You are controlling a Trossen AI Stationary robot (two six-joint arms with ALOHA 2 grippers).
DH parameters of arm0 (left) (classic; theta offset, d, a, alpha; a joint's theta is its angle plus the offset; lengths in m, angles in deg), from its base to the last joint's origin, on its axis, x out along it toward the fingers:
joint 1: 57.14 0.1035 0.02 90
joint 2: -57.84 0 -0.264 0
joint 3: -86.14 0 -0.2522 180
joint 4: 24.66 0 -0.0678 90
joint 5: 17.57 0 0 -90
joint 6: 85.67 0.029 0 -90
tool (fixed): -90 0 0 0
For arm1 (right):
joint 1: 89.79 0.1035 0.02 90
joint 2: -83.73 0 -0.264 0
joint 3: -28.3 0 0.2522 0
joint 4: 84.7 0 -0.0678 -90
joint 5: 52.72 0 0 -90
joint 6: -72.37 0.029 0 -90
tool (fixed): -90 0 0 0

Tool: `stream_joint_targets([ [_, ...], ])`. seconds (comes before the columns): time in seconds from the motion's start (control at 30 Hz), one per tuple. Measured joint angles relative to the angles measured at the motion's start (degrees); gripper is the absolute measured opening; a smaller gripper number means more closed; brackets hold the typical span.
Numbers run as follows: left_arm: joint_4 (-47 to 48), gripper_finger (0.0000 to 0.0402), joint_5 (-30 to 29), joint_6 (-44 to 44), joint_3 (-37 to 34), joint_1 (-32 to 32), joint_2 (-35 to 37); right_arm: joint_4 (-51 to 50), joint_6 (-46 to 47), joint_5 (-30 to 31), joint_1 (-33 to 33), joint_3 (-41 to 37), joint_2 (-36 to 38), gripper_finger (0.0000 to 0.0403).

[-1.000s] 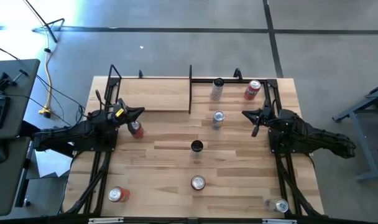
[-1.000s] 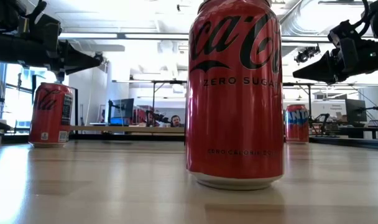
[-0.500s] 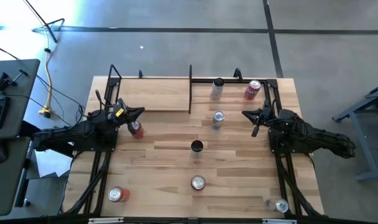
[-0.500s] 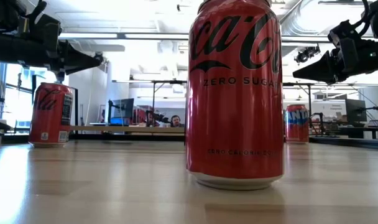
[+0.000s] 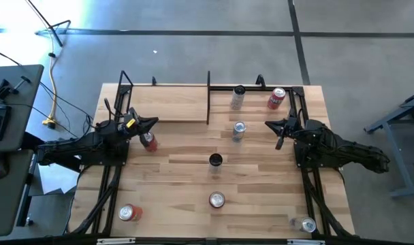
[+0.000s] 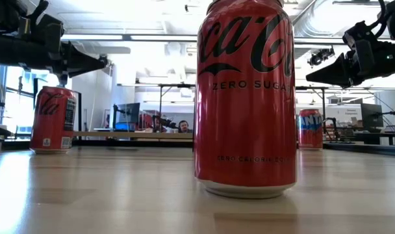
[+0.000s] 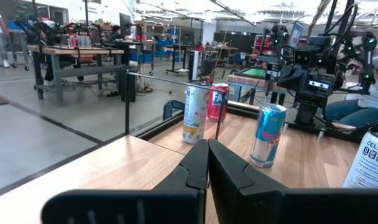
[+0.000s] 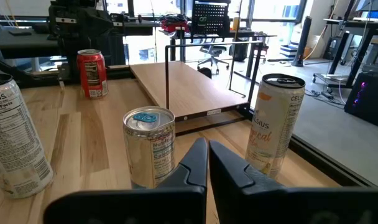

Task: Place canned beverage on shelf

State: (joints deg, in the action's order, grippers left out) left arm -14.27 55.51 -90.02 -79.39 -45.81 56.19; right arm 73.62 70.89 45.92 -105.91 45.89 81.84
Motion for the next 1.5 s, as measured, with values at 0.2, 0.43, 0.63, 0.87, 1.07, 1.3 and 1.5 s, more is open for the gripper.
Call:
stream_joint_targets([
  [0.2,0.1,0.0003,0.0,-0.06,0.01,0.0,-0.02,0.0,0.0,-0.02,-0.02,-0.02,-0.01,0.0],
  [0.43,-1.6,0.0003,0.01,-1.15,0.0,0.01,0.0,2.71,1.72,-0.04,0.0,-0.02,-0.02,0.0],
  [0.63,-2.61,0.0003,0.4,-1.57,0.0,-0.08,0.0,14.67,6.47,3.34,-0.13,-0.02,-0.02,0.0],
  [0.87,-2.13,0.0003,4.48,-2.39,0.0,-0.08,-0.02,29.44,0.89,3.26,-0.15,0.33,-5.19,0.0],
  [1.07,-9.33,0.0003,5.47,1.17,0.0,-0.12,-0.02,28.11,5.27,2.4,-0.13,5.09,-22.15,0.0],
  [1.3,-12.22,0.0003,11.8,5.09,0.02,-0.12,0.0,15.36,6.16,3.19,-0.13,17.98,-39.45,0.0001],
  [1.5,-11.13,0.0003,11.86,7.17,0.02,-0.1,0.0,-0.64,12.99,3.09,0.38,29.69,-49.03,0.005],
])
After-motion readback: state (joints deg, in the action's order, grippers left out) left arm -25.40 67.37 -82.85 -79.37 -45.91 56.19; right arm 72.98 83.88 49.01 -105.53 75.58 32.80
